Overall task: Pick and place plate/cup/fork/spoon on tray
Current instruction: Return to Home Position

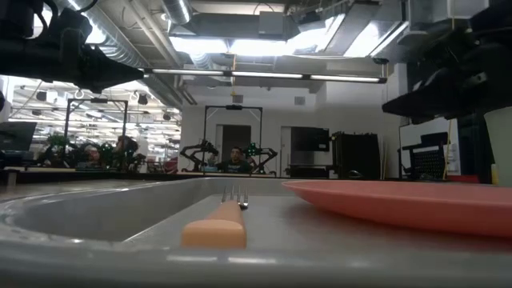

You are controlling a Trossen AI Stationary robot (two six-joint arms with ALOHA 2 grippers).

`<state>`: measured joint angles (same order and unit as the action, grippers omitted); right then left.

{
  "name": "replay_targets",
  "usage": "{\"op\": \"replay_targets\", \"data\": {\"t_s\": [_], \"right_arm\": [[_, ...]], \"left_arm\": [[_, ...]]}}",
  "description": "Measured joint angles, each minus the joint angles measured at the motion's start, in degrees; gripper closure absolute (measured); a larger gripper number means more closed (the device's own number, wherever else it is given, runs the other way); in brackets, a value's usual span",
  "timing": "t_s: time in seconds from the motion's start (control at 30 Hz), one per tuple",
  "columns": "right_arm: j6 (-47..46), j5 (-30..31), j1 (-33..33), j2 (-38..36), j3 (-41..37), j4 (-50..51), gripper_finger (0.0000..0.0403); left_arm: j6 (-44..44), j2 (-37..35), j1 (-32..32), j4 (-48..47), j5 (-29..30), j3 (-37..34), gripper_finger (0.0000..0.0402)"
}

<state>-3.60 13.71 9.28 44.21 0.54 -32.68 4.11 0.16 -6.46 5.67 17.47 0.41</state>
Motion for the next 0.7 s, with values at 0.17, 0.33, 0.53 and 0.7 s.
{"op": "replay_targets", "data": {"t_s": [0.17,0.33,0.53,0.7], "right_arm": [[1.3,0.0,0.1,-5.2,-0.2,2.9,0.0346],[4.0,0.1,3.0,-11.3,-0.2,7.4,0.0346],[-1.7,2.8,7.6,-18.7,-0.2,18.2,0.0346],[-2.7,12.9,10.0,-23.4,-0.2,23.9,0.0346]], "left_arm": [[0.0,0.0,0.0,0.0,0.0,0.0,0.0401],[0.0,0.0,0.0,0.0,0.0,0.0,0.0401],[0.0,0.0,0.0,0.0,0.0,0.0,0.0401],[0.0,0.0,0.0,0.0,0.0,0.0,0.0401]]}}
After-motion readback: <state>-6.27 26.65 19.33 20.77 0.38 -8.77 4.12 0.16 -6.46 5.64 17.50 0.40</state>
